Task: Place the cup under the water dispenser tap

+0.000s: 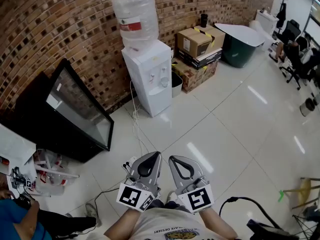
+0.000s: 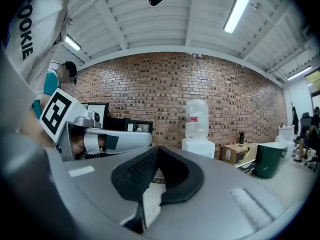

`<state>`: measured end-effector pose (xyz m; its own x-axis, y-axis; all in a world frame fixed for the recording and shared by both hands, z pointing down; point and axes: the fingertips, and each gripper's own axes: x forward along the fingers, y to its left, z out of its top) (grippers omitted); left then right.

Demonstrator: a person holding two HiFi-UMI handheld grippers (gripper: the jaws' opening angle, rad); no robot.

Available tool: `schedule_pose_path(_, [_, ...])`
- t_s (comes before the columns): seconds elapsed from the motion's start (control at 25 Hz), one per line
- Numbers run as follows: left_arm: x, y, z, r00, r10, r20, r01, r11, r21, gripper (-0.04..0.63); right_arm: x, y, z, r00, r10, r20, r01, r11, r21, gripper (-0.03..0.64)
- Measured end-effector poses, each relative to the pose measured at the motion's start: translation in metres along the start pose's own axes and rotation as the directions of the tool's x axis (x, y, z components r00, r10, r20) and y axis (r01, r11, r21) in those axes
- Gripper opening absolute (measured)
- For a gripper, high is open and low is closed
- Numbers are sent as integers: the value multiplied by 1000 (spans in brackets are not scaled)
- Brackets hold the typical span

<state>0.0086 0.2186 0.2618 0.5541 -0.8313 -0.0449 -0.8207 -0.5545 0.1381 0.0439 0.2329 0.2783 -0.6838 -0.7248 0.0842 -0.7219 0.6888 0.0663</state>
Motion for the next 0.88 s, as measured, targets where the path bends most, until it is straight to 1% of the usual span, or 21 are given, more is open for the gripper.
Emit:
schedule_pose_path(0.32, [-30,12,2,1000,-17,-11,17,1000,8,-8,11,33,2,1000,-12,-17,12,1000,0,5])
schedule_pose_path(0.88, [-39,18,4,999,-34,-19,35,998,52,-8,25,42,7,999,-30,-26,30,999,-13,6])
